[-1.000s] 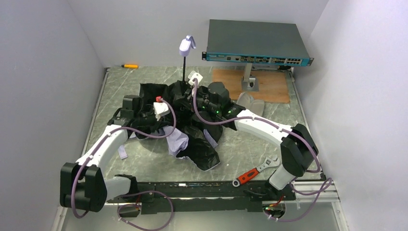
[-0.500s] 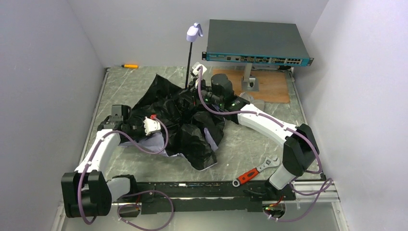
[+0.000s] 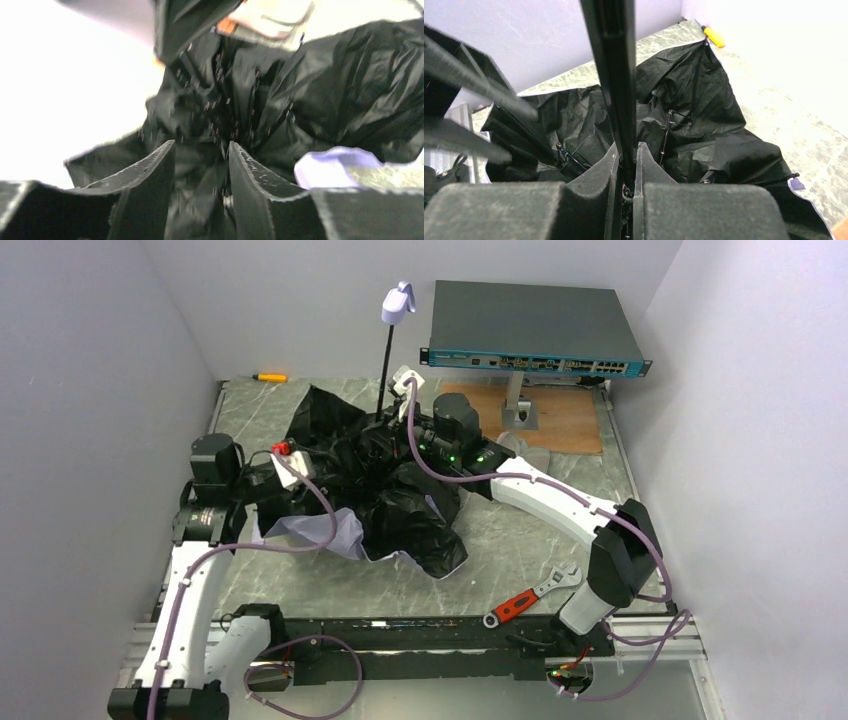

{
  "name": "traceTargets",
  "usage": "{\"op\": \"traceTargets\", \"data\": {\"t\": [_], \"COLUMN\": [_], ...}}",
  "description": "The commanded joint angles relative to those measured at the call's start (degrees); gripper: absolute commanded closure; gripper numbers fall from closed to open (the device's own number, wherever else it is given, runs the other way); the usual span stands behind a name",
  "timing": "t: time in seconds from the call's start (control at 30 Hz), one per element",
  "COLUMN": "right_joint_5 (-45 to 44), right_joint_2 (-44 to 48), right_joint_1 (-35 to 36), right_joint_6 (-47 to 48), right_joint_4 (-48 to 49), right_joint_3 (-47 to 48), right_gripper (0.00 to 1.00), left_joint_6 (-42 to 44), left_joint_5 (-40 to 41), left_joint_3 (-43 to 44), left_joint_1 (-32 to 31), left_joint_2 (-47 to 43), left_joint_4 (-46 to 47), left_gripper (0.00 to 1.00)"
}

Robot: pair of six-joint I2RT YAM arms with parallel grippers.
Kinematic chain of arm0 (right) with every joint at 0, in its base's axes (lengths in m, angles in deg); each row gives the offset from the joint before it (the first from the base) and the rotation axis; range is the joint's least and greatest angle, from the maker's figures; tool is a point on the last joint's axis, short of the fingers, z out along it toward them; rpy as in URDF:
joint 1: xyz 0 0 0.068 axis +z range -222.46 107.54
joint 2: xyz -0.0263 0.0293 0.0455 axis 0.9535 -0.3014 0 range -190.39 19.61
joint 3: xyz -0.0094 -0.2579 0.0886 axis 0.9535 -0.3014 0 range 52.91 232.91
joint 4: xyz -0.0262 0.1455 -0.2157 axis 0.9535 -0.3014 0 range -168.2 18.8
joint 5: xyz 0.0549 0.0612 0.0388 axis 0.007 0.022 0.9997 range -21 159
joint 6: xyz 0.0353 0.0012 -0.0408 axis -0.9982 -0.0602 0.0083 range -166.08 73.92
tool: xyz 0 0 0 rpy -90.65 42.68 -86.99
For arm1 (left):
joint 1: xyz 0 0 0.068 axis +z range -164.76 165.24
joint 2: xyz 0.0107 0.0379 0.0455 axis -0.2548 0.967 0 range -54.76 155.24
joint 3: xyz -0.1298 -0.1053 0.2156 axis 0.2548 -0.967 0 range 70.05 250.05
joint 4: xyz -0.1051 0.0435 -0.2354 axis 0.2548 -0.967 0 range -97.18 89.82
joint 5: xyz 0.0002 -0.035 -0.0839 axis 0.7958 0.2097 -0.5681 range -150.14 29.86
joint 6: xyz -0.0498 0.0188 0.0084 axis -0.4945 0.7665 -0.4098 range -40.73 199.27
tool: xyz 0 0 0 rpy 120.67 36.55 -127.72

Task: Open the umbrella

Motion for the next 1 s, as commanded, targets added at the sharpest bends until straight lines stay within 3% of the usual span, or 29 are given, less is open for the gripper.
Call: {"op": "traceTargets", "data": {"t": [0.0, 0.07, 0.2, 0.43, 0.63, 0.73, 0.97], "right_joint_5": [-2.9, -4.0, -5.7, -7.8, -7.7, -8.0, -9.7], "right_joint_2": [0.8, 0.6, 0.2, 0.2, -0.8, -1.5, -2.6], "right_joint_1": [1.8, 2.6, 3.8, 5.0, 5.1, 5.1, 5.1], "right_joint_6": [-0.7, -0.8, -0.9, -2.6, -5.7, -5.9, -5.4], "right_joint_4": [5.5, 5.0, 3.9, 2.3, 0.2, -0.3, 0.0], "right_joint_3": [4.9, 5.6, 7.1, 9.0, 11.6, 12.5, 14.4], "right_gripper": [1.00, 1.00, 1.00, 1.00, 1.00, 1.00, 1.00], "left_joint_6": [-2.5, 0.0, 3.2, 4.2, 6.3, 8.4, 17.2], "left_joint_5": [3.7, 9.8, 13.9, 13.0, 21.9, 22.3, 21.9], "left_joint_3": [1.8, 0.3, -3.6, -7.0, -15.0, -16.5, -19.3], "left_joint_1": [-10.2, -15.5, -20.0, -21.8, -25.4, -28.4, -36.5], "left_joint_2": [-0.4, 0.5, 2.5, 6.5, 9.9, 10.6, 10.2], "left_joint_4": [7.7, 9.9, 16.5, 22.4, 35.5, 33.6, 20.3], "left_gripper": [0.58, 0.67, 0.73, 0.76, 0.72, 0.65, 0.30]}}
